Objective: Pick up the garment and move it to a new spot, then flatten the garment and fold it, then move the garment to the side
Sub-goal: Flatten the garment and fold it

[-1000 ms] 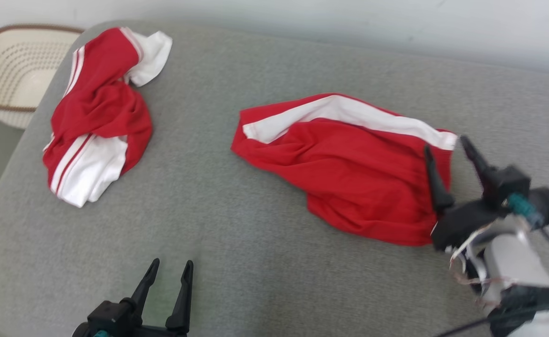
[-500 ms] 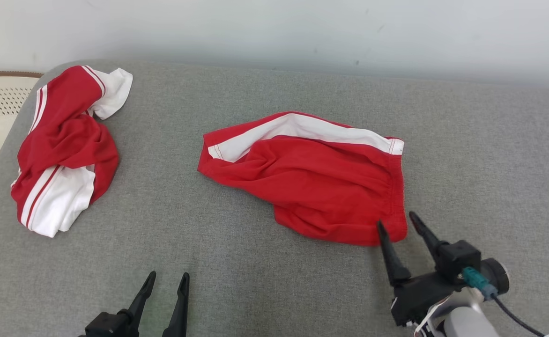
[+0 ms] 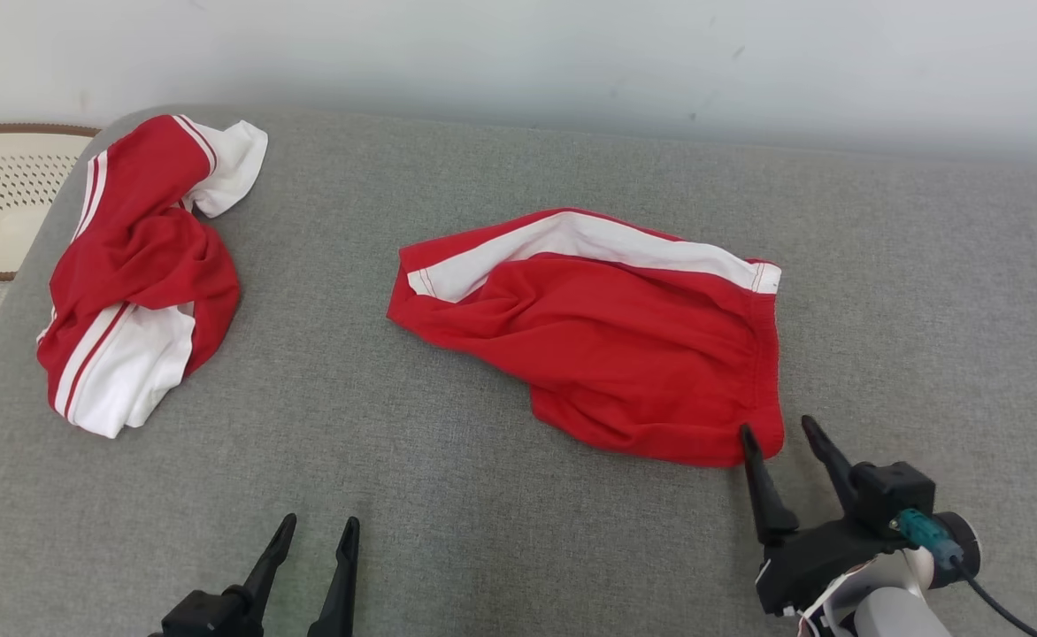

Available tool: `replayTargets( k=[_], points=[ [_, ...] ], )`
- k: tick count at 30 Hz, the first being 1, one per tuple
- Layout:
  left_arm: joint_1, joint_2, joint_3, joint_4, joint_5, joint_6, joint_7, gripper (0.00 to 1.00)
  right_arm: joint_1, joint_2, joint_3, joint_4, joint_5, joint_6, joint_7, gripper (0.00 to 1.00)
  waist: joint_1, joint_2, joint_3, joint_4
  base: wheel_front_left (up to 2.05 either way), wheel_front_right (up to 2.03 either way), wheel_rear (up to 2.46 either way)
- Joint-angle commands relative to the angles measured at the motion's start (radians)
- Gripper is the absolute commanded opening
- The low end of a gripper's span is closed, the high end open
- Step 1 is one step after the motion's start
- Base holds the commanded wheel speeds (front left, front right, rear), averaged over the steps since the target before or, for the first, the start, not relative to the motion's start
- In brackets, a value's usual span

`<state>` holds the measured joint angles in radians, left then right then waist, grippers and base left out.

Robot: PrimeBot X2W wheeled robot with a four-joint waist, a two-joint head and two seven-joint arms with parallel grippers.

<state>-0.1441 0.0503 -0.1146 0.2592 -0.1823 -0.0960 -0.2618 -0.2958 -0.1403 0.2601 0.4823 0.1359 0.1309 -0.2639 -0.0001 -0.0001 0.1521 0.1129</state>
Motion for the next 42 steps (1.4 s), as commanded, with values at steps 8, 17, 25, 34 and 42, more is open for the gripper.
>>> replayTargets(
  k=[8, 17, 25, 34, 42],
  points=[
    [0.008, 0.001, -0.011, 0.001, 0.011, -0.006, -0.004, 1.0, -0.048, 0.017, 0.028, -0.011, 0.019, 0.0, -0.001, 1.0, 0.0001, 0.0001, 0.011, 0.013, 0.0, 0.0, 0.0],
    [-0.005, 0.001, -0.017, 0.001, -0.001, -0.004, -0.004, 1.0, -0.149, 0.009, 0.114, 0.058, 0.011, 0.0, 0.0, 1.0, 0.0001, 0.0001, 0.028, 0.034, 0.0, 0.0, 0.0],
    [-0.012, 0.001, -0.024, 0.004, -0.016, -0.001, -0.004, 1.0, -0.233, 0.012, 0.178, 0.182, -0.007, 0.0, 0.055, 1.0, 0.0001, 0.0001, 0.051, 0.051, 0.0, 0.0, 0.0],
    [-0.025, 0.001, -0.034, 0.003, -0.027, 0.004, -0.004, 1.0, -0.293, 0.025, 0.173, 0.302, -0.062, 0.0, 0.121, 0.48, 0.0001, 0.0001, 0.066, 0.064, 0.0, 0.0, 0.0],
    [-0.024, 0.001, -0.024, 0.006, -0.024, 0.005, -0.004, 1.0, -0.281, 0.036, 0.234, 0.318, -0.066, 0.0, 0.061, 0.0, 0.0001, 0.0001, 0.054, 0.062, 0.0, 0.0, 0.0]
  ],
)
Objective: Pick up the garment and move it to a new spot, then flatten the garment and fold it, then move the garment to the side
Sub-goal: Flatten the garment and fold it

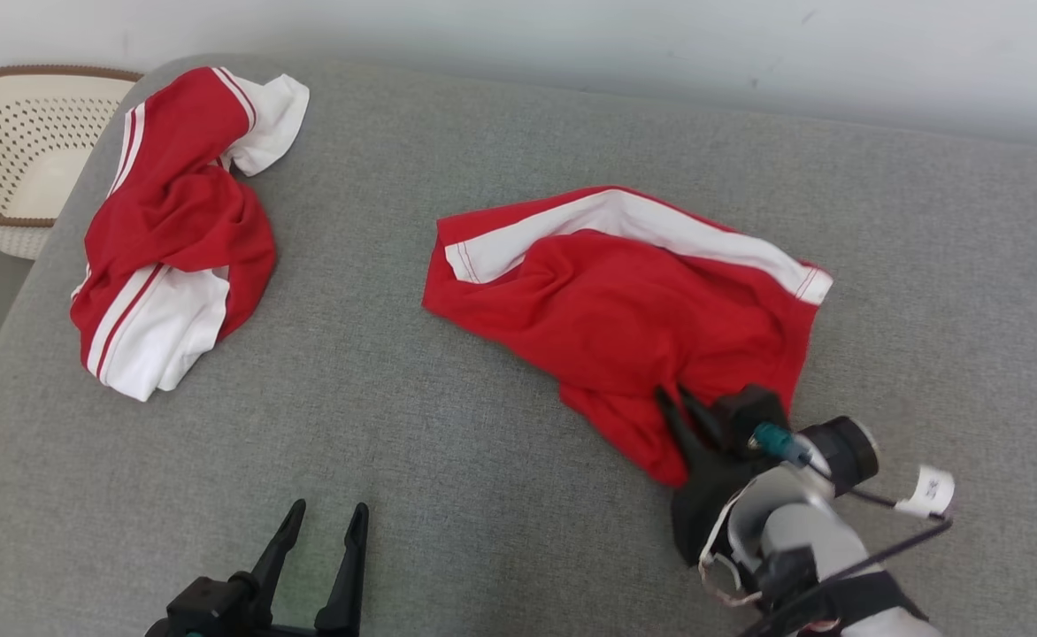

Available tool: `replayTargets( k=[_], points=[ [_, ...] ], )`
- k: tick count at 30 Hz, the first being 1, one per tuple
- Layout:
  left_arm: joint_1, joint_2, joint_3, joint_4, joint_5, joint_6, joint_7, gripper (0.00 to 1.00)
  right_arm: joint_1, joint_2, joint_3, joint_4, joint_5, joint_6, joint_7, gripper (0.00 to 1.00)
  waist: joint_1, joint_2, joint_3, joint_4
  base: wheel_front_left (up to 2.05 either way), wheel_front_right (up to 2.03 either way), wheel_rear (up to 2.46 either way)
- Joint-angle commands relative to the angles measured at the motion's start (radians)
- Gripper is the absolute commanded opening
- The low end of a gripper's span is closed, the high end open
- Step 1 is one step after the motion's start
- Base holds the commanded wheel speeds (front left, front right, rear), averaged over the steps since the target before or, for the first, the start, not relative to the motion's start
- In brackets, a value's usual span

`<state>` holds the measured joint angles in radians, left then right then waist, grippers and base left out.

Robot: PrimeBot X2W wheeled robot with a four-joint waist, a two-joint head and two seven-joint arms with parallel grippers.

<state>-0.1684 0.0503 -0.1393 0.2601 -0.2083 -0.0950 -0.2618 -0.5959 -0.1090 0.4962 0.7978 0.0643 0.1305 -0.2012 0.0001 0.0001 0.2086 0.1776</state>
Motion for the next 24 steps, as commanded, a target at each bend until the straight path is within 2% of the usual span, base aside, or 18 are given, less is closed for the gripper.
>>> replayTargets(
  k=[1, 8, 14, 19, 24],
  points=[
    [0.004, 0.001, 0.005, 0.006, 0.004, 0.003, -0.004, 1.0, 0.026, -0.001, 0.022, -0.004, 0.009, 0.0, -0.009, 0.0, -0.0001, -0.0001, -0.006, -0.007, 0.0, 0.0, 0.0],
    [0.007, 0.001, 0.012, 0.008, 0.012, -0.001, -0.004, 1.0, 0.066, -0.07, 0.182, -0.079, 0.09, 0.0, -0.031, 0.0, -0.0001, -0.0001, -0.033, -0.048, 0.0, 0.0, 0.0],
    [0.017, 0.001, 0.016, 0.012, 0.02, -0.003, -0.004, 1.0, 0.108, -0.136, 0.317, -0.17, 0.181, 0.0, -0.005, 0.0, -0.0001, -0.0001, -0.058, -0.08, 0.0, 0.0, 0.0],
    [0.026, 0.001, 0.027, 0.015, 0.027, -0.006, -0.004, 1.0, 0.144, -0.191, 0.373, -0.249, 0.234, 0.0, 0.011, 0.0, -0.0001, -0.0001, -0.074, -0.103, 0.0, 0.0, 0.0],
    [0.03, 0.001, 0.034, 0.018, 0.029, -0.005, -0.004, 1.0, 0.175, -0.213, 0.392, -0.301, 0.264, 0.0, 0.019, 0.0, -0.0001, -0.0001, -0.086, -0.118, 0.0, 0.0, 0.0]
  ],
)
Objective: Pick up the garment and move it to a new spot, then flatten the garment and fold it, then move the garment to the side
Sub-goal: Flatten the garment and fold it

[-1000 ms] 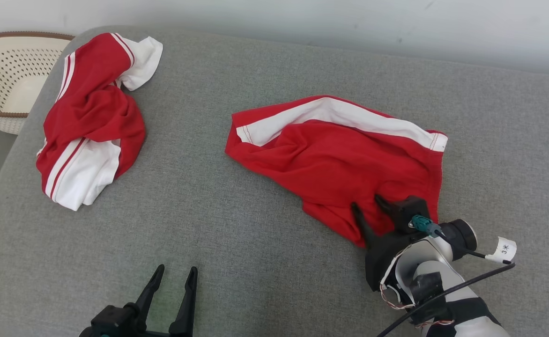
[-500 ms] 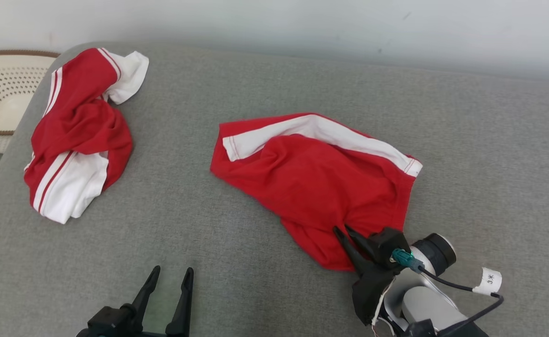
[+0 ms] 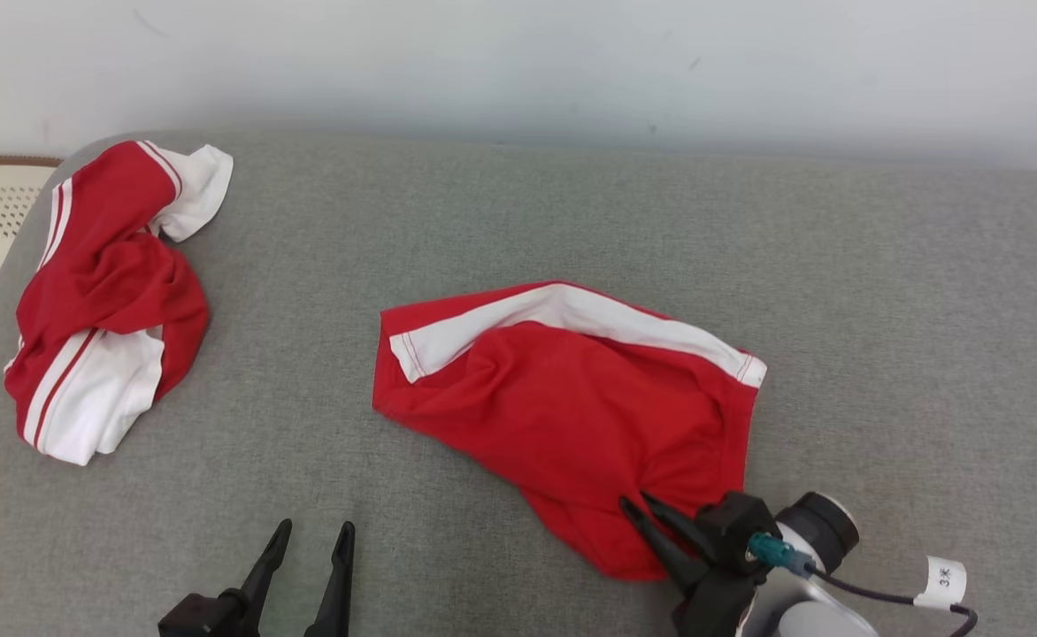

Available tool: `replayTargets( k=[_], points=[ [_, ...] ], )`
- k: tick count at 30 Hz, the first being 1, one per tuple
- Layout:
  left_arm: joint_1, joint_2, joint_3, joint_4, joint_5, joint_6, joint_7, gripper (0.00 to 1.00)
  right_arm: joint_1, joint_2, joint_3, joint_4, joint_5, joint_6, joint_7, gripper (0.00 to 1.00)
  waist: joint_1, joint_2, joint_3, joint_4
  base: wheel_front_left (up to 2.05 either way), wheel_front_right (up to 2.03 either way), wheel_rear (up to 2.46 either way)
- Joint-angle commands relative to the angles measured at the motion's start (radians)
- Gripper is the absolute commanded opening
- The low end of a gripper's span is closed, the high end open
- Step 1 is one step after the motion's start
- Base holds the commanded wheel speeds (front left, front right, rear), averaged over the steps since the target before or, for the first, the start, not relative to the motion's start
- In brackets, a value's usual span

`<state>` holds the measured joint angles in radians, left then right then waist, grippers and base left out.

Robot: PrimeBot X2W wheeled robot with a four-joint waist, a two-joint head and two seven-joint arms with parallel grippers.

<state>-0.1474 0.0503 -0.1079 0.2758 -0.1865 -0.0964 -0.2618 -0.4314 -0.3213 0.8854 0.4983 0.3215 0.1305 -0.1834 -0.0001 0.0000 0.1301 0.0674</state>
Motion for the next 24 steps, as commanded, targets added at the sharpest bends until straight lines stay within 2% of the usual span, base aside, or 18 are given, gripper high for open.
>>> replayTargets(
  k=[1, 9, 16, 17, 18, 19, 24],
  points=[
    [0.01, 0.001, 0.004, 0.003, 0.008, -0.004, -0.004, 1.0, 0.017, -0.007, 0.009, -0.014, 0.008, 0.0, 0.004, 0.0, 0.0001, 0.0, -0.01, -0.011, 0.0, 0.0, 0.0],
    [0.019, 0.001, 0.013, 0.008, 0.016, -0.006, -0.004, 1.0, 0.091, -0.062, 0.041, -0.1, 0.035, 0.0, 0.025, 0.0, 0.0001, 0.0, -0.024, -0.03, 0.0, 0.0, 0.0],
    [0.028, 0.001, 0.015, 0.005, 0.015, -0.005, -0.004, 1.0, 0.152, -0.11, 0.011, -0.165, 0.059, 0.0, 0.049, 0.0, 0.0001, 0.0, -0.028, -0.04, 0.0, 0.0, 0.0],
    [0.029, 0.001, 0.015, 0.005, 0.015, -0.005, -0.004, 1.0, 0.159, -0.109, -0.006, -0.17, 0.068, 0.0, 0.047, 0.31, 0.0001, 0.0, -0.027, -0.041, 0.0, 0.0, 0.0],
    [0.028, 0.001, 0.015, 0.004, 0.016, -0.005, -0.004, 1.0, 0.164, -0.109, -0.019, -0.179, 0.067, 0.0, 0.04, 0.92, 0.0001, 0.0, -0.027, -0.042, 0.0, 0.0, 0.0],
    [0.027, 0.001, 0.015, 0.004, 0.017, -0.005, -0.004, 1.0, 0.167, -0.108, -0.033, -0.19, 0.063, 0.0, 0.027, 1.0, 0.0001, 0.0, -0.027, -0.044, 0.0, 0.0, 0.0],
    [0.011, 0.001, 0.021, 0.001, 0.023, -0.002, -0.004, 1.0, 0.189, -0.105, -0.15, -0.238, 0.03, 0.0, -0.026, 1.0, 0.0001, 0.0, -0.029, -0.052, 0.0, 0.0, 0.0]
  ],
)
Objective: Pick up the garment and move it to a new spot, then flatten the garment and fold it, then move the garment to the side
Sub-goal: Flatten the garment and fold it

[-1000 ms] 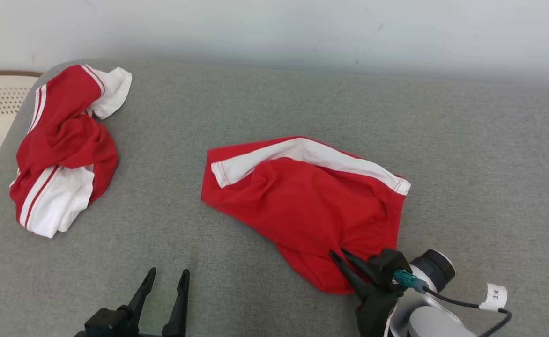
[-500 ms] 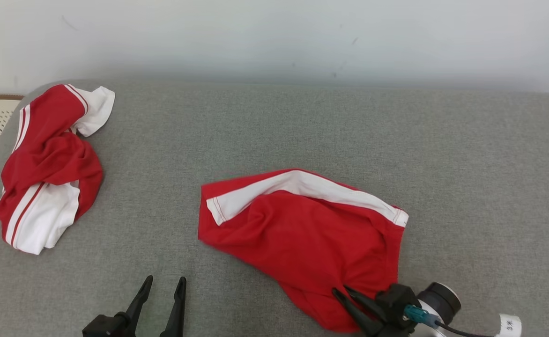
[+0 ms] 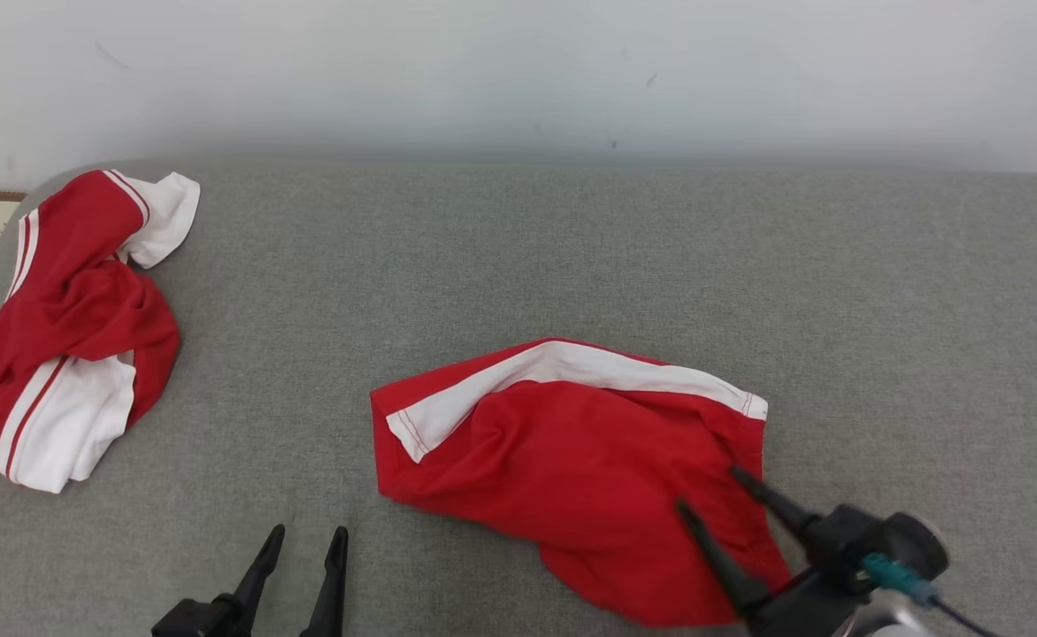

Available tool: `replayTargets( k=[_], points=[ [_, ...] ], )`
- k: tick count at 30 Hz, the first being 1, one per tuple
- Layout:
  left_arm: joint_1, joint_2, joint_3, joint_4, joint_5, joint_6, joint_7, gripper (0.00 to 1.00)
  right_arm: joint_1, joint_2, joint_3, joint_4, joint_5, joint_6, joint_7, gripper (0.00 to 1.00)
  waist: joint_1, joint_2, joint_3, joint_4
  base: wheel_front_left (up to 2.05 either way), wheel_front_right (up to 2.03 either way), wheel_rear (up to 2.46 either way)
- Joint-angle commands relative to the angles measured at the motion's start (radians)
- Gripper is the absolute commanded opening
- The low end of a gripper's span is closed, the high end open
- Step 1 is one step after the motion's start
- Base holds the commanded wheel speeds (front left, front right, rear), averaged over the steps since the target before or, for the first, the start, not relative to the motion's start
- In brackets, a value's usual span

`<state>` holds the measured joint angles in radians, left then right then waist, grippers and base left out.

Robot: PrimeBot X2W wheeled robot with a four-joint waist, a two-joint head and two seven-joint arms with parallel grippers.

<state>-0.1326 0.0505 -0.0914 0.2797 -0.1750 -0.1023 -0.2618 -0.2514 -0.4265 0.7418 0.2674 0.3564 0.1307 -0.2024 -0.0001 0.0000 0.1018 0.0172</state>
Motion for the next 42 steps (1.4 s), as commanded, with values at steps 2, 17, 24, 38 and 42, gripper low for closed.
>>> replayTargets(
  k=[2, 17, 24, 38, 42],
  points=[
    [-0.009, 0.001, 0.009, -0.006, 0.02, 0.005, -0.004, 1.0, 0.022, 0.008, -0.07, -0.02, -0.021, 0.0, -0.018, 1.0, 0.0001, 0.0, -0.004, -0.008, 0.0, 0.0, 0.0],
    [0.013, 0.001, 0.055, -0.015, 0.04, 0.071, -0.004, 1.0, 0.127, 0.233, -0.504, 0.037, -0.147, 0.0, -0.055, 1.0, 0.0001, 0.0, -0.049, -0.072, 0.0, 0.0, 0.0],
    [0.03, 0.0, 0.068, -0.013, 0.047, 0.093, -0.004, 1.0, 0.147, 0.309, -0.574, 0.069, -0.184, 0.0, -0.063, 1.0, 0.0001, 0.0, -0.058, -0.095, 0.0, 0.0, 0.0],
    [-0.053, 0.001, 0.046, 0.023, -0.011, 0.033, -0.004, 1.0, 0.081, 0.32, -0.572, 0.078, -0.186, 0.0, -0.065, 1.0, 0.0001, 0.0, 0.007, -0.094, 0.0, 0.0, 0.0],
    [-0.111, 0.001, 0.042, 0.036, -0.011, 0.013, -0.004, 1.0, 0.025, 0.32, -0.551, 0.092, -0.165, 0.0, -0.063, 1.0, 0.0001, 0.0, 0.051, -0.086, 0.0, 0.0, 0.0]
  ],
)
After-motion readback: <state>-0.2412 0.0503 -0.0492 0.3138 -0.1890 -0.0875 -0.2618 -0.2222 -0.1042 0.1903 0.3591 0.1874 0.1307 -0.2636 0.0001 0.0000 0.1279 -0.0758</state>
